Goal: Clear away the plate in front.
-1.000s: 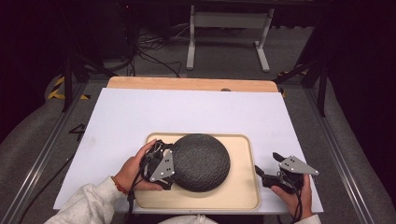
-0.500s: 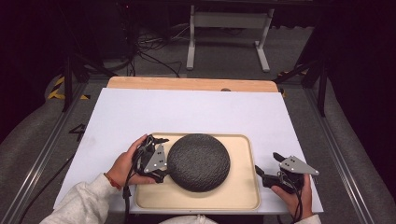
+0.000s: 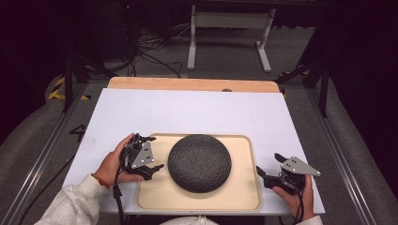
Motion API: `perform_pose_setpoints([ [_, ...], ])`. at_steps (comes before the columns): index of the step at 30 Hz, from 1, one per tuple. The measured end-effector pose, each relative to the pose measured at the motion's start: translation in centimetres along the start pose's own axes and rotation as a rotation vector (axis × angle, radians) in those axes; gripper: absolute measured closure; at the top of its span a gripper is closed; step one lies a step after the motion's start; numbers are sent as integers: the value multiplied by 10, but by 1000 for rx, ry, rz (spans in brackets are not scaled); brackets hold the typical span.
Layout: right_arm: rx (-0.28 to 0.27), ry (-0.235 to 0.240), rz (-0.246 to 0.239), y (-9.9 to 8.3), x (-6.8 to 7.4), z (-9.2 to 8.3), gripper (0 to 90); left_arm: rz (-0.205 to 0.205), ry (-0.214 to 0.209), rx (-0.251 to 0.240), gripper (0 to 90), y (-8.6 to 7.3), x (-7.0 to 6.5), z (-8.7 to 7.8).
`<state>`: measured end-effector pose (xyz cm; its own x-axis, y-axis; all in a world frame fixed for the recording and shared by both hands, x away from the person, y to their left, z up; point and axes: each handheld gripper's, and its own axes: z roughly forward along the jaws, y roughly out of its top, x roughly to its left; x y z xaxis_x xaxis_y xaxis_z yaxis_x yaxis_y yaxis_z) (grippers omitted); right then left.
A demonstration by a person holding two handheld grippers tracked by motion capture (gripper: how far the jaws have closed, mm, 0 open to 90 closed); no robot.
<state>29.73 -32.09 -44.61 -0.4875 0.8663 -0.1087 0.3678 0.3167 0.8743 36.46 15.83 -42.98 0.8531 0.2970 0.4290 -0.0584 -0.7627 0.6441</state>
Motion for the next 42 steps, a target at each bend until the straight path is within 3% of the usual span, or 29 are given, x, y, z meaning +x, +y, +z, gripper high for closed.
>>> perform_pose_setpoints([
  [2,-1,0,0,0,0,0,159,-9,18,10,92,-4,1,-2],
  [10,1,-3,0,0,0,0,157,-38,24,27,94,-17,5,-8],
  [17,-1,-2,-1,0,0,0,157,-105,28,18,95,-34,10,-18],
  [25,-1,-3,1,0,0,0,156,-125,26,29,94,-48,9,-25],
  [26,1,-2,1,0,0,1,156,-150,23,32,94,-53,10,-26],
  [34,0,-2,7,0,-1,1,155,-219,17,26,94,-69,11,-32],
  [39,-1,1,8,0,-1,0,155,-287,10,-17,94,-80,11,-41],
  [42,-4,-4,11,-1,-2,0,155,-347,-2,-53,95,-87,12,-46],
])
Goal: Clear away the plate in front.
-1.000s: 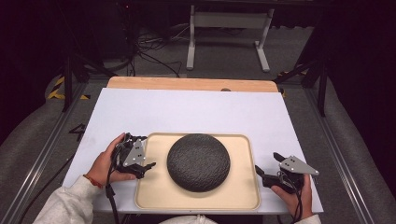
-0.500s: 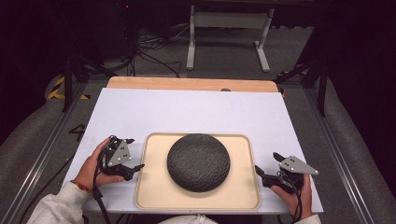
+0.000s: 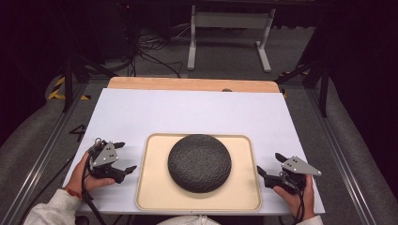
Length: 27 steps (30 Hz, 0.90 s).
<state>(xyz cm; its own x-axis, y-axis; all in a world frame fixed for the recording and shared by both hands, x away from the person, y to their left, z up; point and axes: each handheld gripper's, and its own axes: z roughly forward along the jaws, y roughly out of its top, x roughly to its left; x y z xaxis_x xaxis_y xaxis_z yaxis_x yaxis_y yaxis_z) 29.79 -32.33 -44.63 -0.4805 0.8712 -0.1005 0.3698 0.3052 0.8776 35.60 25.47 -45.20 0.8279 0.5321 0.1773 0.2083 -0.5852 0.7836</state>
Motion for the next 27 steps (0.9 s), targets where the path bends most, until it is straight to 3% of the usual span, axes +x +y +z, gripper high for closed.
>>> perform_pose_setpoints([
  [9,-5,2,-5,0,0,-1,154,-84,-15,-73,96,-11,2,-13],
  [20,-10,-2,1,-1,-1,-3,153,-71,-26,-88,96,-10,1,-15],
  [27,6,7,-26,1,5,1,153,-64,-20,-106,97,-11,0,-20],
])
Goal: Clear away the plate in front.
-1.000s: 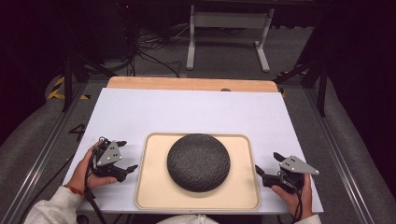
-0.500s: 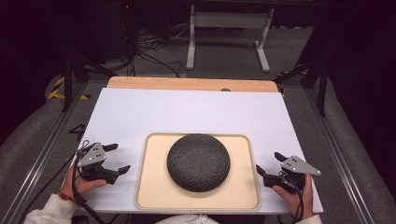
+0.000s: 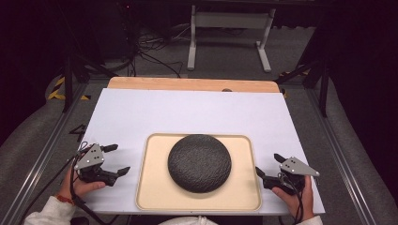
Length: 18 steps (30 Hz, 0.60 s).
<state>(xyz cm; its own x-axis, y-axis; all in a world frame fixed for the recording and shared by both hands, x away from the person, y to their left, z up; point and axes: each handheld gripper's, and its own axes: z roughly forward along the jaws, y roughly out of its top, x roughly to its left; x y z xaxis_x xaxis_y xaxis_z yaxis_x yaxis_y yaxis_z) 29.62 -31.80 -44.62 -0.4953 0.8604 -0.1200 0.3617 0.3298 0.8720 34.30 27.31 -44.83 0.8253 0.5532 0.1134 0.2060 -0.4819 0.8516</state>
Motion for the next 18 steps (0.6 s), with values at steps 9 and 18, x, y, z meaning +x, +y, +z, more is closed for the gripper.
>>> perform_pose_setpoints([
  [9,-2,0,11,-1,-3,0,153,25,-18,28,99,2,-3,7],
  [18,-6,1,15,-1,-3,-1,153,30,-26,47,100,3,-5,10],
])
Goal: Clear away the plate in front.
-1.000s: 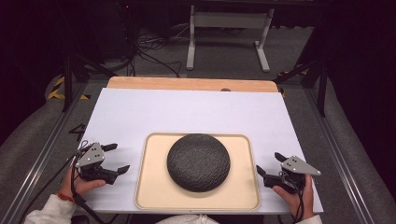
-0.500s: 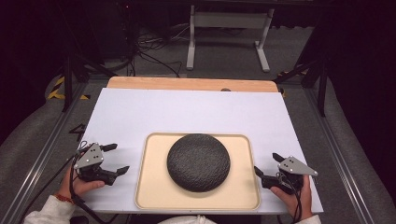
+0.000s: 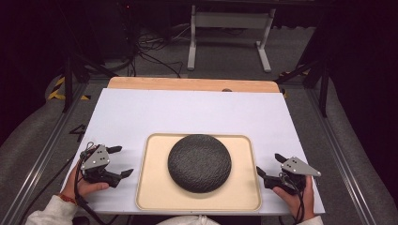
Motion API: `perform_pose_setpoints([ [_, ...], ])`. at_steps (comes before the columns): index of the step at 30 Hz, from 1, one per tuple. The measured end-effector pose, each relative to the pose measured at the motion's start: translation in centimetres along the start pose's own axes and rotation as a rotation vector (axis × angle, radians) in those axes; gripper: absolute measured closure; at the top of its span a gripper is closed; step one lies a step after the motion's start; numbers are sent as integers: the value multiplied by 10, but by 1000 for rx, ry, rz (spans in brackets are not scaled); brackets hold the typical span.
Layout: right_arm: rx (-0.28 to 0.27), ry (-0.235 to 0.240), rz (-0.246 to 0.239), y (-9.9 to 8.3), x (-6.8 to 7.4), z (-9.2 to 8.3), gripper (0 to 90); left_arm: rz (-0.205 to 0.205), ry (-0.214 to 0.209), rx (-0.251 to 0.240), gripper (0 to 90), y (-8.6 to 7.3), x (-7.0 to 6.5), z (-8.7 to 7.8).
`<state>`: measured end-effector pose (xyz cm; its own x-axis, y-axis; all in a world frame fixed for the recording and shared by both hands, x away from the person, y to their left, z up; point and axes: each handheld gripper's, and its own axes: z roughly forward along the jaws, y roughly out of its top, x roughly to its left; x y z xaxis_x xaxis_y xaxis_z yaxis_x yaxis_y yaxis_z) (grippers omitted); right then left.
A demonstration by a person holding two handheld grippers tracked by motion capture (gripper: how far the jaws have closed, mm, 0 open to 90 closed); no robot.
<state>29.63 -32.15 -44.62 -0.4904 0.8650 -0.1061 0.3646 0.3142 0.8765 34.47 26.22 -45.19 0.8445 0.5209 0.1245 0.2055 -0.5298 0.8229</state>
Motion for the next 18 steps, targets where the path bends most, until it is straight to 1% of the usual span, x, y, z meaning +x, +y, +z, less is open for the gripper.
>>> perform_pose_setpoints([
  [1,-1,0,0,0,0,0,153,3,5,2,100,0,0,0],
  [7,-5,-2,5,0,-2,-1,153,-3,-1,7,100,0,1,2],
  [18,-7,-5,9,0,-2,-2,152,6,-10,19,100,1,0,5],
])
